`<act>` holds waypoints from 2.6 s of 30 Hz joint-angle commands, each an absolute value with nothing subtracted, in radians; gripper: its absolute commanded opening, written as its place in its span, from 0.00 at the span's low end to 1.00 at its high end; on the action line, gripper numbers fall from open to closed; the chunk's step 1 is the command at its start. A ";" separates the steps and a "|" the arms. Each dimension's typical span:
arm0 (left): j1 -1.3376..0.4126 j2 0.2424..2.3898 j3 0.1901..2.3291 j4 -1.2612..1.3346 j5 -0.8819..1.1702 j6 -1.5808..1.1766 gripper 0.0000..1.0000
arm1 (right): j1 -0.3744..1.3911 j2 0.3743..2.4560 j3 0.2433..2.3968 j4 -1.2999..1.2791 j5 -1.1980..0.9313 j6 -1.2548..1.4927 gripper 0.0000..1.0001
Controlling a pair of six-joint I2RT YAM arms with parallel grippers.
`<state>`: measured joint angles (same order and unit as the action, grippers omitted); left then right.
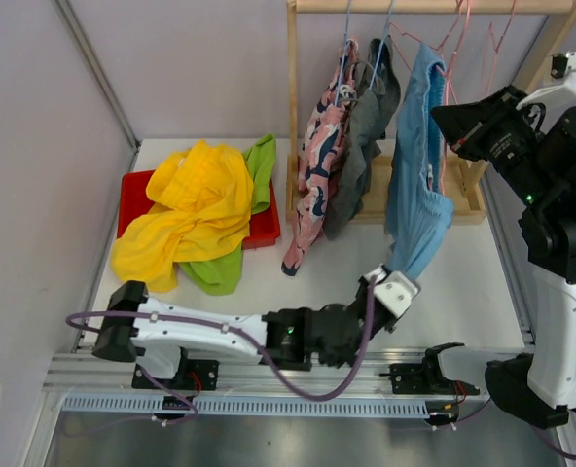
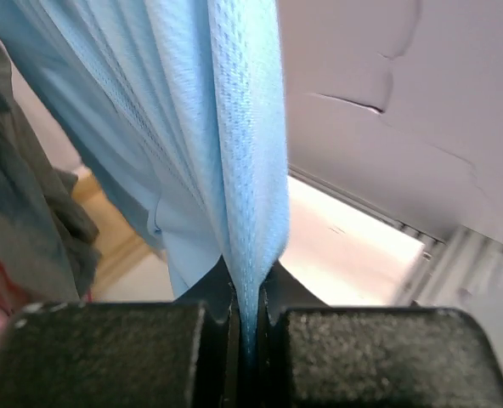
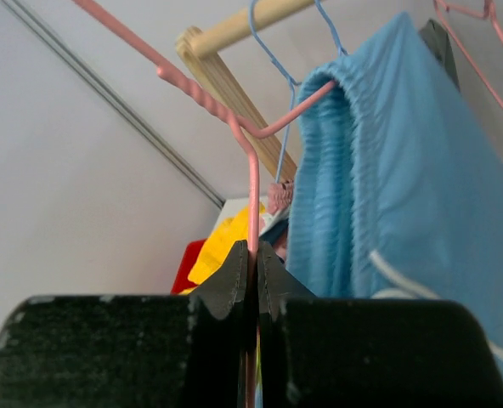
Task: Remove the shorts from the hanger
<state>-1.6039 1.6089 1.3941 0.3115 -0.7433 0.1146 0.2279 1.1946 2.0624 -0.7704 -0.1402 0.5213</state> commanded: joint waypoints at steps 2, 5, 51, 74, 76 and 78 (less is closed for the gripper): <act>-1.756 1.493 1.240 0.233 -0.937 0.008 0.00 | 0.222 1.239 2.218 -0.563 -0.098 0.468 0.00; -1.761 1.464 1.188 0.199 -0.983 -0.028 0.00 | 0.222 1.236 2.238 -0.571 -0.103 0.483 0.00; -0.554 1.575 2.360 -0.342 -0.870 0.493 0.00 | 0.396 1.060 2.134 -0.871 0.095 0.427 0.00; -0.245 1.370 1.540 -0.339 -0.167 -0.204 0.99 | 0.376 1.195 2.006 -0.690 0.160 0.324 0.00; -0.305 1.255 1.476 -0.324 -0.184 -0.192 0.99 | 0.348 1.233 2.041 -0.684 0.146 0.316 0.00; -0.351 1.177 1.396 -0.299 -0.190 -0.184 0.99 | 0.304 1.287 2.055 -0.652 0.094 0.321 0.00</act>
